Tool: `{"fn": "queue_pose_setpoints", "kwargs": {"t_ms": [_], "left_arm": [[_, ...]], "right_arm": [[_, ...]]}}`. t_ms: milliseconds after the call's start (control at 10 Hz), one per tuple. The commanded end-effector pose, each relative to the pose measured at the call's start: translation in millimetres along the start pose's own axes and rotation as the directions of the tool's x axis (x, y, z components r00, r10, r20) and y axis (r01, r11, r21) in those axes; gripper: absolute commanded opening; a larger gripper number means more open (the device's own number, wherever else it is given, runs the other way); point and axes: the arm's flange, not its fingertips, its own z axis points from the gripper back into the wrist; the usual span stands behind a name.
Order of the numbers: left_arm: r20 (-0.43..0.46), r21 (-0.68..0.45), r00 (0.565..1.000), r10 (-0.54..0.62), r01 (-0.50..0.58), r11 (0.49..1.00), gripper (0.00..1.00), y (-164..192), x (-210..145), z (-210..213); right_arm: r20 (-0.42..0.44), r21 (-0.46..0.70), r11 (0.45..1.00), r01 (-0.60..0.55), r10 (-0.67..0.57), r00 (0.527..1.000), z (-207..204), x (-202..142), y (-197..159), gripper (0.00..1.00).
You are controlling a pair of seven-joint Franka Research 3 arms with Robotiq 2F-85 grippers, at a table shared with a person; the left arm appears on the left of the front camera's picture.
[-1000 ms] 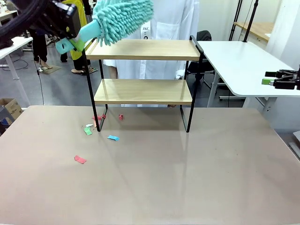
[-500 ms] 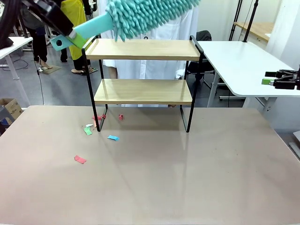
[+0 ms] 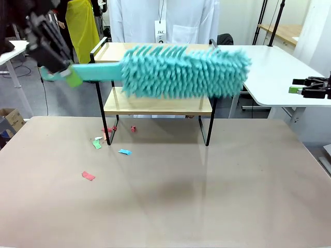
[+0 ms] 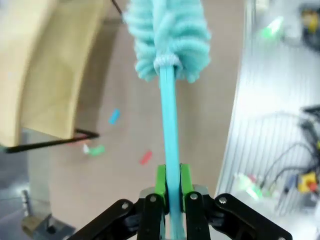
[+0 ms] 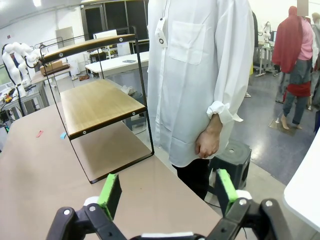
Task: Clean the shelf.
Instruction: Clean the specific section of the Shelf indicated by the human with the Duster.
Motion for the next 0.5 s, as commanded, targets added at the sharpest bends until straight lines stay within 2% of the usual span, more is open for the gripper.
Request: {"fn": "queue_pose_setpoints", "kwargs": {"t_ms": [0, 100, 200, 400], "left_arm": [[-0.241, -0.045, 0.962, -0.131, 0.124, 0.991, 0.13, 1, -10, 1], [-0.327, -0.093, 0.931, -0.161, 0.138, 0.986, 0.13, 1, -16, -7], [-0.424, -0.129, 0.885, -0.193, 0.151, 0.980, 0.13, -1, -22, -15], [-0.595, -0.155, 0.783, -0.185, 0.114, 0.981, 0.13, 6, -42, -22]], "right_arm": [[0.000, 0.000, 1.000, -0.006, 0.006, 1.000, -1, 3, 1, 1.00], [0.000, 0.000, 1.000, -0.006, 0.006, 1.000, -1, 3, 1, 1.00], [0.000, 0.000, 1.000, -0.006, 0.006, 1.000, -1, 3, 1, 1.00], [0.000, 0.000, 1.000, -0.006, 0.006, 1.000, -1, 3, 1, 1.00]]}}
